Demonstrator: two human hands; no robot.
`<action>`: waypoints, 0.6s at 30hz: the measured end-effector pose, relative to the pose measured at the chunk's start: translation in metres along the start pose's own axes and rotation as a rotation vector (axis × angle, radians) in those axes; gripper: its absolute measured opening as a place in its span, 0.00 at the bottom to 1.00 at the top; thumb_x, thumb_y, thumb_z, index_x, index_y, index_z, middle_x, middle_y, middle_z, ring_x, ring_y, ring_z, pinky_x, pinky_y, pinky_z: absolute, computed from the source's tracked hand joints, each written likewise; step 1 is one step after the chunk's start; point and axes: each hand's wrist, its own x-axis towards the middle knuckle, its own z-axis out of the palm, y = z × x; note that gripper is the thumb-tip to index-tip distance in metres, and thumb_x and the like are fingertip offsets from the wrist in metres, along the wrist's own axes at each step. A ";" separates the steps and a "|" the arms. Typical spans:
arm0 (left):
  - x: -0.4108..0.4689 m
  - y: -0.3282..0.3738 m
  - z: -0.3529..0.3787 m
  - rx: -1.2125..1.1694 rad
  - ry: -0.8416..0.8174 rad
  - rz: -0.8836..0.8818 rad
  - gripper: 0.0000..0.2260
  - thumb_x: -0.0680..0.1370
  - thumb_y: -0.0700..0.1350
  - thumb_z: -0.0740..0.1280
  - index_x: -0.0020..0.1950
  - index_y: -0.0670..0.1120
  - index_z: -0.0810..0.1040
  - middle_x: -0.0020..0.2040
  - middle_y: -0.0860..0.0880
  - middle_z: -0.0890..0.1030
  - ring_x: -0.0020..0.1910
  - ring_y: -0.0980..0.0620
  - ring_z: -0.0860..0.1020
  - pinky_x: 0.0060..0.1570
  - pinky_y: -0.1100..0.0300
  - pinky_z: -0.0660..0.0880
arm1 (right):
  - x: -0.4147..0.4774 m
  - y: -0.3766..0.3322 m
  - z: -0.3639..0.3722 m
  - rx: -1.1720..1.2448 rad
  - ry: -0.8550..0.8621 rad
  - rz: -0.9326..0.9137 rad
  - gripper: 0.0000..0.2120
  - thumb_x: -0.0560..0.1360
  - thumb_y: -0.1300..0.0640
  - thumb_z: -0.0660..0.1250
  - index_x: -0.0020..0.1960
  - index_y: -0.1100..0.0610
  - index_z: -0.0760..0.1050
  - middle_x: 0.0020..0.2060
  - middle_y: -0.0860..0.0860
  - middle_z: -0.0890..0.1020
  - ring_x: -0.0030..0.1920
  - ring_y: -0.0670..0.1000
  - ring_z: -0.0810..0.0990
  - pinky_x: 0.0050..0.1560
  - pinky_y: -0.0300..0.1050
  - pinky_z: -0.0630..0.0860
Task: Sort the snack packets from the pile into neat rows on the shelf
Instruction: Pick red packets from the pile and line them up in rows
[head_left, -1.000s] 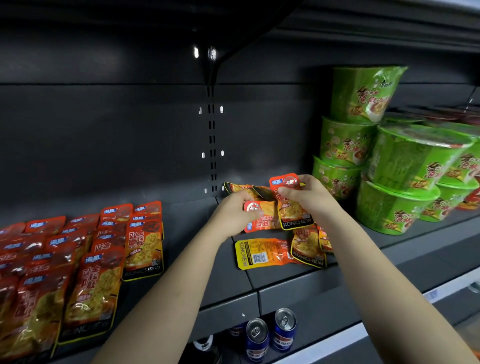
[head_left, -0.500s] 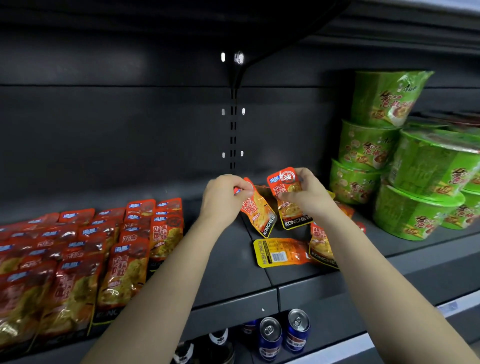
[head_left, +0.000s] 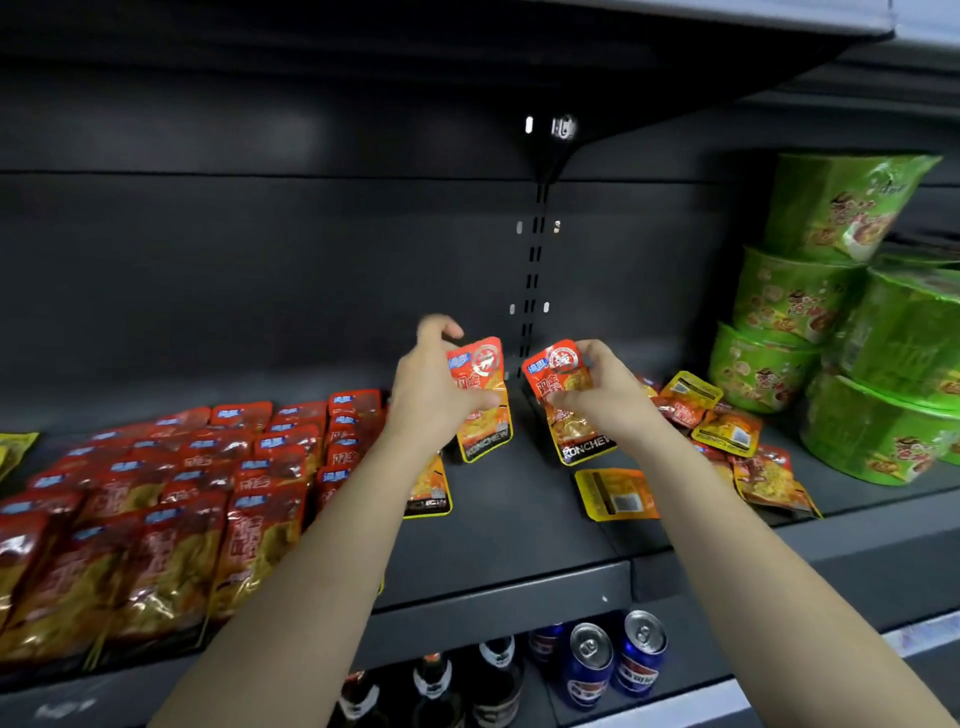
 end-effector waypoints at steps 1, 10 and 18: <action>0.000 -0.001 -0.005 -0.003 0.004 -0.005 0.33 0.60 0.42 0.82 0.55 0.52 0.65 0.46 0.52 0.79 0.44 0.53 0.79 0.42 0.60 0.74 | -0.002 -0.003 0.004 -0.009 -0.006 0.001 0.25 0.70 0.62 0.74 0.62 0.51 0.68 0.53 0.47 0.80 0.53 0.50 0.80 0.56 0.50 0.78; -0.001 -0.015 -0.053 0.022 0.035 0.110 0.17 0.68 0.45 0.78 0.54 0.48 0.79 0.48 0.51 0.84 0.48 0.54 0.81 0.53 0.54 0.77 | -0.019 -0.032 0.039 0.032 -0.074 0.047 0.26 0.68 0.60 0.76 0.62 0.52 0.67 0.51 0.49 0.80 0.50 0.51 0.81 0.51 0.49 0.79; -0.012 -0.025 -0.083 0.591 0.076 0.188 0.20 0.78 0.54 0.66 0.68 0.51 0.71 0.57 0.48 0.82 0.57 0.46 0.78 0.63 0.53 0.61 | -0.033 -0.040 0.072 0.171 -0.254 0.094 0.23 0.70 0.67 0.74 0.60 0.58 0.67 0.48 0.52 0.81 0.47 0.51 0.82 0.52 0.49 0.79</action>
